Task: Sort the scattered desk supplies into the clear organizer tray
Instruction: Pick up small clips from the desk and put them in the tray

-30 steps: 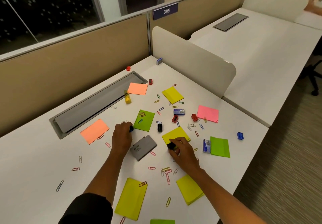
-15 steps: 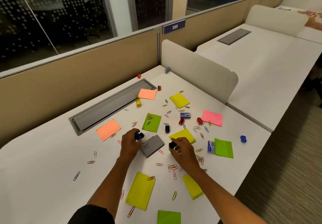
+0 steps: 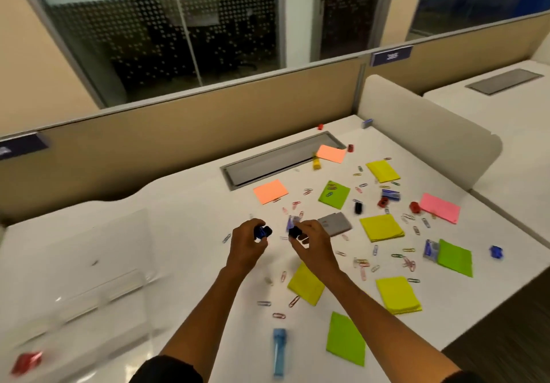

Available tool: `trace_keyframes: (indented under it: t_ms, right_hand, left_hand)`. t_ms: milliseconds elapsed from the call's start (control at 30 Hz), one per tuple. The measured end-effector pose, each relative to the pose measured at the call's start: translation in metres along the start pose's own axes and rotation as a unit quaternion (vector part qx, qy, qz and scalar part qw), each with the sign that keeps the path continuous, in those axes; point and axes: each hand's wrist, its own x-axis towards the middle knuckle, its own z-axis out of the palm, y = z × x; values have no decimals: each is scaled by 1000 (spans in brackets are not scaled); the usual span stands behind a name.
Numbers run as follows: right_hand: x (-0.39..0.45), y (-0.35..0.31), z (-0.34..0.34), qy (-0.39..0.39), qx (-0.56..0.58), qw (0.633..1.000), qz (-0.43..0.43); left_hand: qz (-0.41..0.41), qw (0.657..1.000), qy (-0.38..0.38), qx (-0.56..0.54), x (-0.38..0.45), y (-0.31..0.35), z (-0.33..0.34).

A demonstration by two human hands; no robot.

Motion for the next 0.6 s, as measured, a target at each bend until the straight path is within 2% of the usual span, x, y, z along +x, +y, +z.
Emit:
trace_keyframes:
  t_ms: [267,600]
  right_hand:
    - [-31,-94,107,-71,35,995,-56]
    - [-77,-198,233,-181,72,973,-126]
  left_hand:
    - [-11,996,73,52,-69,-61,-116]
    - [-89,979,168,79,-157,-142,-243]
